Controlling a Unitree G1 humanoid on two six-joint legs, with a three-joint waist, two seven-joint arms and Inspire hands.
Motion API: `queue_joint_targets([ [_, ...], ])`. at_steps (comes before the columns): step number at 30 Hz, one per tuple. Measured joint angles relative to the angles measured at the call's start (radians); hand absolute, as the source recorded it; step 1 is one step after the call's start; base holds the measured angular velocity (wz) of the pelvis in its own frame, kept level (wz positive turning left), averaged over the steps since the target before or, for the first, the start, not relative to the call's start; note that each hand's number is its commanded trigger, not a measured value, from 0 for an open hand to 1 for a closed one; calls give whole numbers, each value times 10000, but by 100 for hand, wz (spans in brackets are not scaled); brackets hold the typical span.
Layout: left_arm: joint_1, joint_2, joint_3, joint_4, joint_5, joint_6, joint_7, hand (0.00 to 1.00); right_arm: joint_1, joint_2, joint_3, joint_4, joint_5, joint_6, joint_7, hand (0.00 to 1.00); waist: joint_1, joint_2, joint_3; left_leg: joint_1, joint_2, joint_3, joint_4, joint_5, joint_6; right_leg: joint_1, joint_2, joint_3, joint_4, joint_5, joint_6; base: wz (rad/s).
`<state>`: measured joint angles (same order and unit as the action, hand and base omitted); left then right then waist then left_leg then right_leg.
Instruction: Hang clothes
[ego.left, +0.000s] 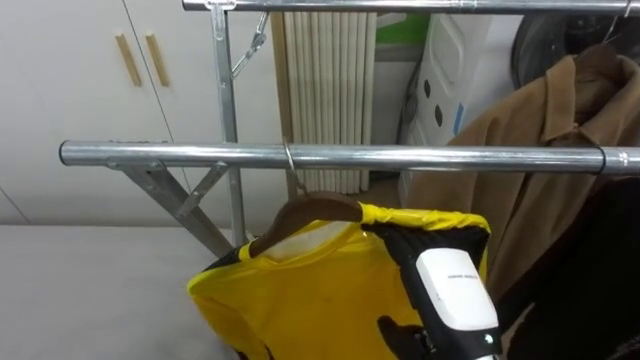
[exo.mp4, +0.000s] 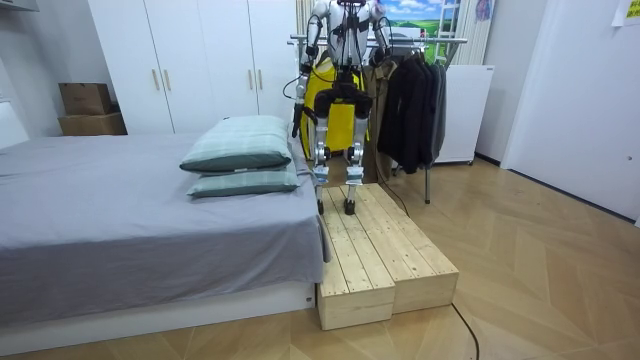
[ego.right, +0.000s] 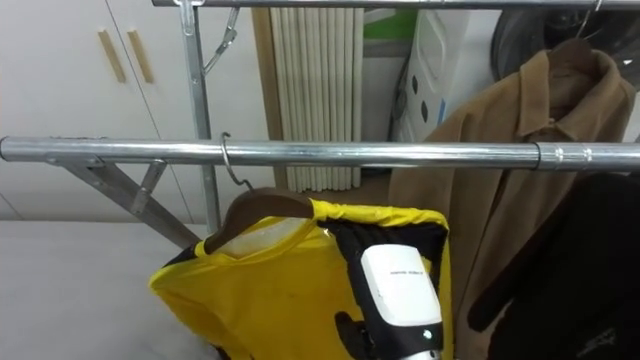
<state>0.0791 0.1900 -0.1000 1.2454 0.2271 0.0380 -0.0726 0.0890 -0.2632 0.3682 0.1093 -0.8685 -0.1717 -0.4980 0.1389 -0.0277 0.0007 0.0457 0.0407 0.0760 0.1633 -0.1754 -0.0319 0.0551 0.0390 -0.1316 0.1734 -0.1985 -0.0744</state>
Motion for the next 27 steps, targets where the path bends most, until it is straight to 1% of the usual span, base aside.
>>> queue_joint_targets([
  [4,0,0,0,21,-64,2,13,0,0,43,0,1,71,0,46,0,0,-6,5,1,0,-5,0,0,0,-1,0,3,3,0,0,0],
  [8,87,0,40,33,-212,4,24,0,1,46,-24,2,742,-2,84,0,21,6,32,6,-8,-5,4,0,0,5,0,36,-28,0,0,0],
  [14,140,-2,76,36,-410,3,16,0,1,26,-396,2,1152,-57,-115,0,-5,58,60,0,-18,5,9,0,0,8,-3,12,-37,0,1,0],
  [17,226,-2,76,39,-718,3,27,0,1,-63,-634,2,1442,-69,-215,0,-38,100,52,-1,-16,4,12,0,0,11,-3,-10,-33,0,1,0],
  [19,273,-2,74,39,-839,3,27,0,1,-112,-743,2,1573,-88,-244,0,-79,139,35,-1,-12,13,14,0,0,11,-2,-46,-30,0,1,0],
  [23,355,-2,79,23,-1148,3,3,0,2,-140,-1094,1,1623,-98,-246,0,-286,230,7,27,-5,16,9,0,0,40,4,-41,-23,0,1,0],
  [25,384,-2,79,10,-1164,4,-12,0,1,-136,-1337,1,1784,-98,-247,0,-354,246,-4,50,-2,14,10,1,0,69,5,-72,-25,0,1,2],
  [27,546,3,96,7,-1150,1,-88,0,1,-125,-1828,0,1927,-110,-278,0,-526,246,-2,128,-1,20,7,1,0,162,3,-77,-32,-3,5,3],
])
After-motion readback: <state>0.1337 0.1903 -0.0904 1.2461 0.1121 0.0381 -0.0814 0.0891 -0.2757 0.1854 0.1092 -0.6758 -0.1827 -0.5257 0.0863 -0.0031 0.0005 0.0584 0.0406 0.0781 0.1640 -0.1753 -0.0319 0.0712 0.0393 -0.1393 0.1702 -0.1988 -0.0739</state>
